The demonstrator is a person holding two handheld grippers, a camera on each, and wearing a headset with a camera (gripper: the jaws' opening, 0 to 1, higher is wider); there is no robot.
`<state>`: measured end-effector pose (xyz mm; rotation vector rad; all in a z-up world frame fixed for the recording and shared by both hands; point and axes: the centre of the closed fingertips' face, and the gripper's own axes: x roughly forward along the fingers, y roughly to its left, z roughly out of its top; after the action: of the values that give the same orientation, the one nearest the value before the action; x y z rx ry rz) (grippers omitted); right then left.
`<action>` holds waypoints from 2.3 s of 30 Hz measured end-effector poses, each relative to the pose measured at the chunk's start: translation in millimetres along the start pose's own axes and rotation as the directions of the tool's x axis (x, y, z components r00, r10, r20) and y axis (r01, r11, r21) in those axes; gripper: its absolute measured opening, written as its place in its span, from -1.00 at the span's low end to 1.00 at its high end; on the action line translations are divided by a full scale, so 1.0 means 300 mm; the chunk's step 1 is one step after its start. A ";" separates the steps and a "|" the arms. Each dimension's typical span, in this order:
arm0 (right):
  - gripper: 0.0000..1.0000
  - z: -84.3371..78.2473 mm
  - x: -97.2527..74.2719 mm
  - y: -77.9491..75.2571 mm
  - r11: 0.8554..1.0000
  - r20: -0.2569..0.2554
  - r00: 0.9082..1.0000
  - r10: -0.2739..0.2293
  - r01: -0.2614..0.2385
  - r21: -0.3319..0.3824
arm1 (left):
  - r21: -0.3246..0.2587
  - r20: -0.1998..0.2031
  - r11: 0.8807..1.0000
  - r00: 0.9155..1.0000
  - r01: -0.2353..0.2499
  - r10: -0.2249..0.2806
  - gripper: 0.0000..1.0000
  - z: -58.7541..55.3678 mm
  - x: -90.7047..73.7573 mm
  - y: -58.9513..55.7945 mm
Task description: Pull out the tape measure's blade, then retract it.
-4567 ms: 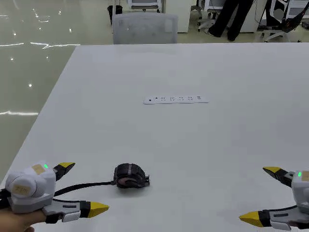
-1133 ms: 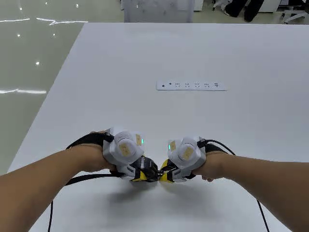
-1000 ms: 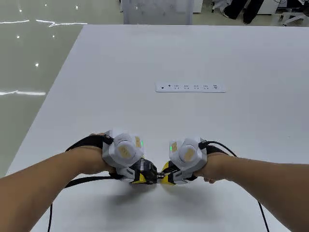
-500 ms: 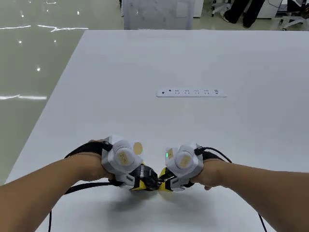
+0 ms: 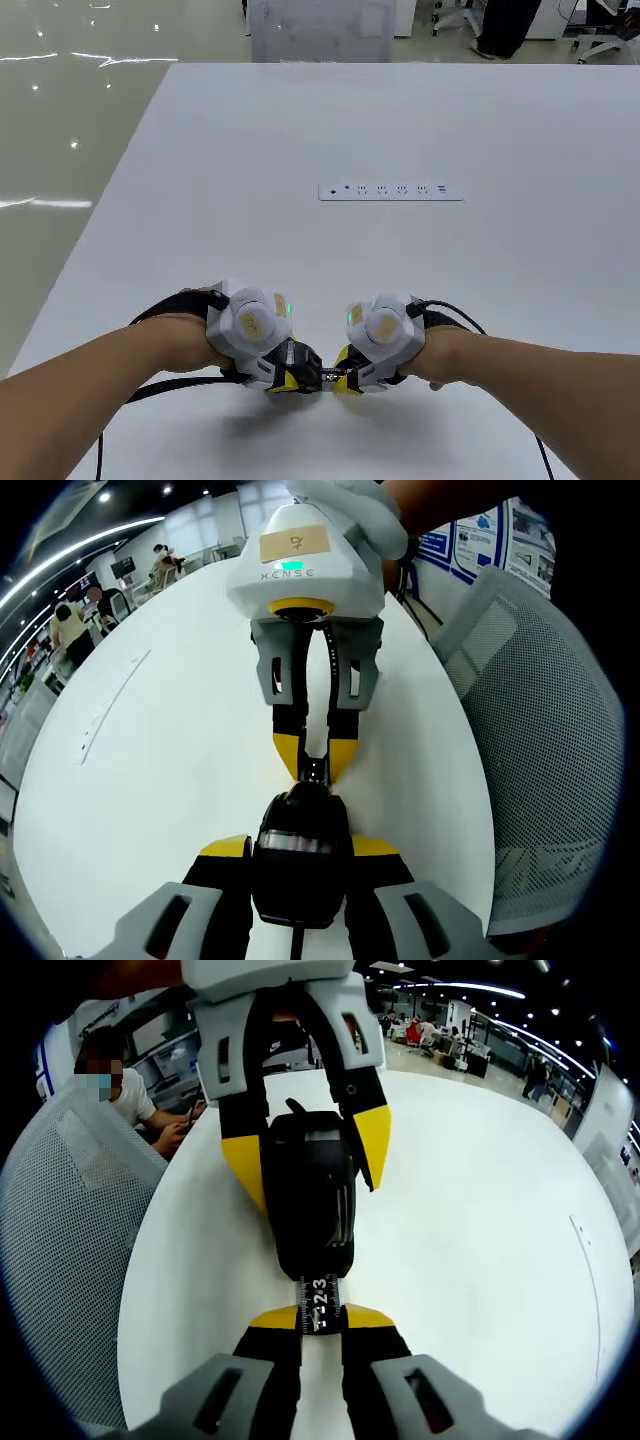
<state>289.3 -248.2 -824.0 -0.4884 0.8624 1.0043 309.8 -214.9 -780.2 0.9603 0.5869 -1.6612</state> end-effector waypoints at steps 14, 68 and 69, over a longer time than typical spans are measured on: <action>-0.75 -0.020 -0.018 0.002 1.000 -0.001 1.000 -0.008 0.008 -0.001 | -0.013 0.003 1.000 1.000 0.001 -0.001 -0.36 -0.003 -0.001 0.002; -0.75 -0.163 -0.129 -0.009 1.000 -0.021 1.000 -0.005 0.005 0.007 | -0.021 -0.005 1.000 1.000 0.007 -0.007 -0.35 0.002 0.010 -0.003; -0.75 -0.165 -0.131 -0.008 1.000 -0.023 1.000 -0.005 0.005 0.007 | -0.022 -0.003 1.000 1.000 0.006 -0.006 -0.35 0.002 0.011 -0.003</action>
<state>261.6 -305.0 -821.3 -0.4969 0.8847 0.9926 308.4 -217.0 -782.6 0.9462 0.6093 -1.6554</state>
